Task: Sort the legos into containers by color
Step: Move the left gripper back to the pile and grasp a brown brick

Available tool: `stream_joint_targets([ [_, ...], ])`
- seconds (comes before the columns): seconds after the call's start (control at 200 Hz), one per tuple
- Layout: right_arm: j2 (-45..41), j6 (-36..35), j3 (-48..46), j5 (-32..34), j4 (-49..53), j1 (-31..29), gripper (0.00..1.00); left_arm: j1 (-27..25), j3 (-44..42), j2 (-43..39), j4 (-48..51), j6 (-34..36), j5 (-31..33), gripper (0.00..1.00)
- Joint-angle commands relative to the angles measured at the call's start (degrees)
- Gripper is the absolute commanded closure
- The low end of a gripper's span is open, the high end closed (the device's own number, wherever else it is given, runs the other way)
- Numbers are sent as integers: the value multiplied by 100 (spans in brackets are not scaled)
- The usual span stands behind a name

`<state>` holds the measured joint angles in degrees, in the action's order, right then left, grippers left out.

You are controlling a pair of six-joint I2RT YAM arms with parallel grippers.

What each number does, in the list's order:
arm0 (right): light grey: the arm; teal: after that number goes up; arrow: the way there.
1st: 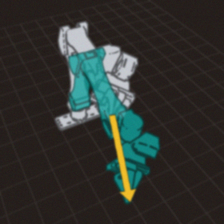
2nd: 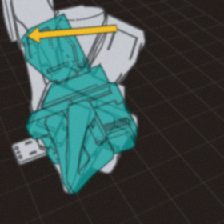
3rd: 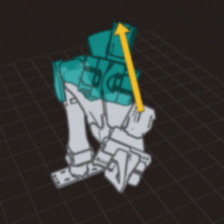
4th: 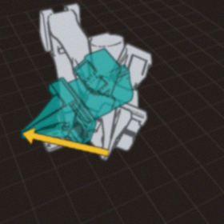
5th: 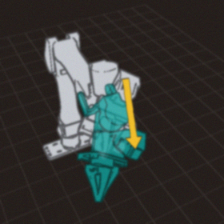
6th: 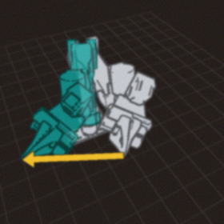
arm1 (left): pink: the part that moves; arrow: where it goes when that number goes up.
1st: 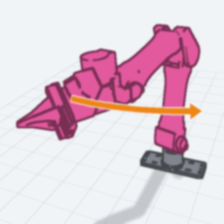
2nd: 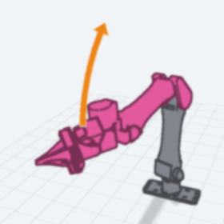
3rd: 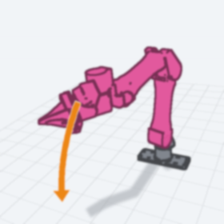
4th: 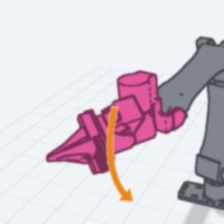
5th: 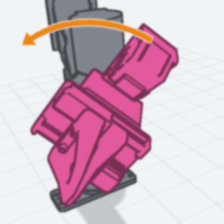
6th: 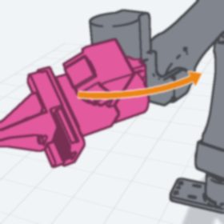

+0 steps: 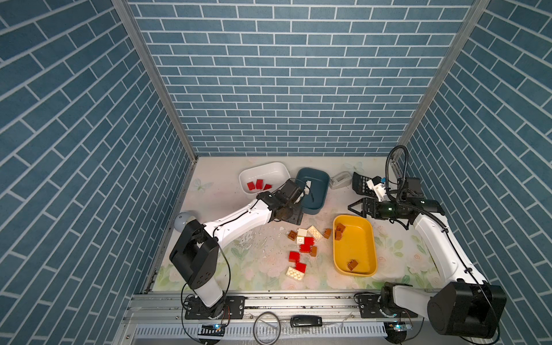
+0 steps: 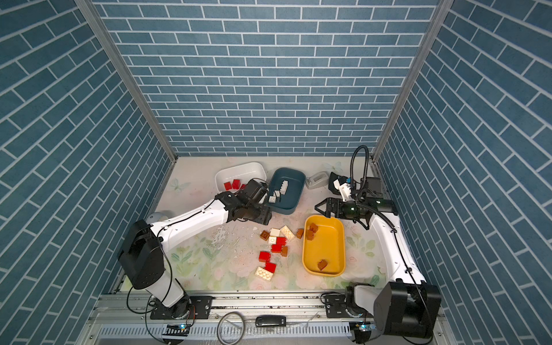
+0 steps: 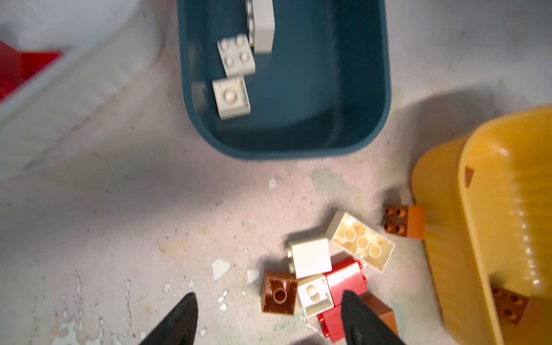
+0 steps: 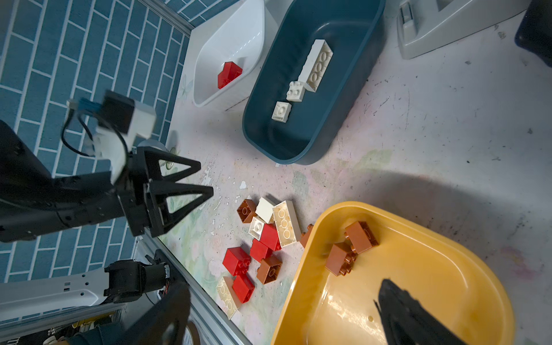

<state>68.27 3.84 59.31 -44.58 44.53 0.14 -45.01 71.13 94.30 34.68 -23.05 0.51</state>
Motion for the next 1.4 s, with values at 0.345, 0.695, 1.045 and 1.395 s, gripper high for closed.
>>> stream_joint_targets([
  [0.345,-93,21,-179,-51,73,-176,2,-472,-1233,17,-681,114,-55,29],
  [0.695,-136,23,-214,-6,99,-195,2,-462,-1108,636,-947,652,289,38],
  [1.045,-98,23,-197,10,82,-198,2,-413,-984,975,-1211,827,450,44],
  [1.395,-68,-27,-104,27,156,-199,2,-280,-698,1165,-1198,830,275,60],
])
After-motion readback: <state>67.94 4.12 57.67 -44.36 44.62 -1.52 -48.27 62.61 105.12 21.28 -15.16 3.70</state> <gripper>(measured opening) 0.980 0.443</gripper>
